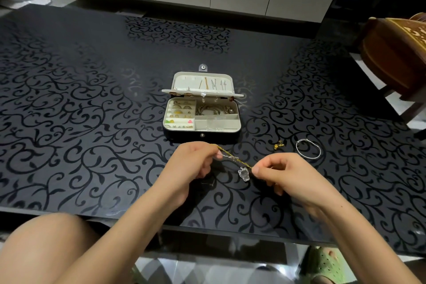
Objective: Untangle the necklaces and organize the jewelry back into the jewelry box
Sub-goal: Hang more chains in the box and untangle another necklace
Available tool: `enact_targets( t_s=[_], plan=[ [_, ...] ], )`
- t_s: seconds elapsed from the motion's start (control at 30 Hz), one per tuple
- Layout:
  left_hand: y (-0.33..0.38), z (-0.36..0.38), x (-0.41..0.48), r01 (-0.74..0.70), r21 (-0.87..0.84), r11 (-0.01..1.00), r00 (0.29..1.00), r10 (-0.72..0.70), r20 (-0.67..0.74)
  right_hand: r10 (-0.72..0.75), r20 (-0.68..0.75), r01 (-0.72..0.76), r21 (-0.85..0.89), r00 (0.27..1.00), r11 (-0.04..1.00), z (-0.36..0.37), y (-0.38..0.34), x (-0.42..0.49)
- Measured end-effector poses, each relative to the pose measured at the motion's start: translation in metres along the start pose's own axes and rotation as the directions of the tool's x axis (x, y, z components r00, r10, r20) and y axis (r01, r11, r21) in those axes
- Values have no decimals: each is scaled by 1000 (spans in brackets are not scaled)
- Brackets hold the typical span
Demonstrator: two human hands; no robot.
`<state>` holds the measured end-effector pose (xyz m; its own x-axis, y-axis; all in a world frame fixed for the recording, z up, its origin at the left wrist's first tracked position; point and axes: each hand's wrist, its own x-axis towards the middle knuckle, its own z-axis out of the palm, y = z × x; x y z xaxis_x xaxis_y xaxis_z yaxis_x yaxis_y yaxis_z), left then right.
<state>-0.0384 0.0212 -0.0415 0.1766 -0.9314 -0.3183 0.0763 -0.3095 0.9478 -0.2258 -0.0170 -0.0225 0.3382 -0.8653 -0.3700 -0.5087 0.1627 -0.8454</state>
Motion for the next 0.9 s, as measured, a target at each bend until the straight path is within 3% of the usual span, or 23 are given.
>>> enact_targets(
  t_s=[0.1,0.2,0.3,0.4,0.47,0.63,0.73,0.9],
  plan=[
    [3,0,0,43,-55,998,996,-39,80,-9,38,13,-119,999,993,-1,0,-3],
    [5,-1,0,-47,33,998,996,44,78,-63,-32,51,-296,997,954,0,-4,-6],
    [5,-2,-1,-162,165,973,986,152,70,-215,-141,66,-673,966,737,3,-15,-12],
    [5,-1,-3,-228,243,943,974,217,68,-385,-184,108,-774,904,624,13,-23,-11],
    [4,-2,-2,-254,255,933,967,236,99,-411,-132,201,-713,902,671,19,-26,-2],
    [3,-1,-1,-282,235,930,957,258,130,-356,154,388,-333,921,859,25,-28,18],
    [5,-2,-1,-298,212,931,952,272,140,-326,193,354,-133,926,926,22,-26,21],
    [7,-6,-1,-322,167,932,937,288,196,-290,242,322,-104,926,941,28,-24,23]
  ],
)
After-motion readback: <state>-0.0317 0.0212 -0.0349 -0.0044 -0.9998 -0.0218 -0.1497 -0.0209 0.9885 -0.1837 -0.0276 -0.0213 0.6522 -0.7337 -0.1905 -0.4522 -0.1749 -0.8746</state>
